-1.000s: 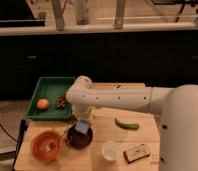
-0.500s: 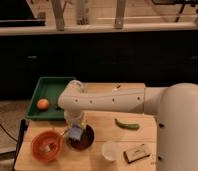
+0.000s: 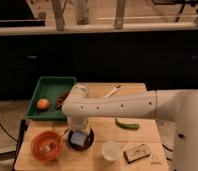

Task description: Wipe purple bowl with sponge

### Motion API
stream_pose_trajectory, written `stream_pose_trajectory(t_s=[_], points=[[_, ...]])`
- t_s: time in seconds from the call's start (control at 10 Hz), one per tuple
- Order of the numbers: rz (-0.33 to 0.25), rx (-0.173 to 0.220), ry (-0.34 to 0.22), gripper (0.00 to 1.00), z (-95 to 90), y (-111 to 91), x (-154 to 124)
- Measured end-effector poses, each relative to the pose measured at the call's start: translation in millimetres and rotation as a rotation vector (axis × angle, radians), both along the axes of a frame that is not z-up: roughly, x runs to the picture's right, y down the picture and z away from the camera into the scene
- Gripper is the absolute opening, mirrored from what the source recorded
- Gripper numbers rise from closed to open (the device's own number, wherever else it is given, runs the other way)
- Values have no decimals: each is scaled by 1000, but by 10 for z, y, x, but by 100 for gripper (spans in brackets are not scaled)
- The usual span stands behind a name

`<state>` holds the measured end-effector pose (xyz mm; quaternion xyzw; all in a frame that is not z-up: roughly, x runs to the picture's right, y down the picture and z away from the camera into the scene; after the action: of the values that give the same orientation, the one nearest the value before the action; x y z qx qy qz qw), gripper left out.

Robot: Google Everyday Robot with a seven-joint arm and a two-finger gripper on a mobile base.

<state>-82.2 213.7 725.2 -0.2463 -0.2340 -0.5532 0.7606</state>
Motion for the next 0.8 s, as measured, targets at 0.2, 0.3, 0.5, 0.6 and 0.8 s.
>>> stream_pose_trajectory(t_s=[0.2,0.3,0.5,0.6,0.8], points=[[28,10,41,2,2,-18,200],[40,15,55,2,24,-50,233],[53,35,79,2,138,-202,288],[50,41,84,2,172,-257,294],[32,54,71,2,257,-380,206]])
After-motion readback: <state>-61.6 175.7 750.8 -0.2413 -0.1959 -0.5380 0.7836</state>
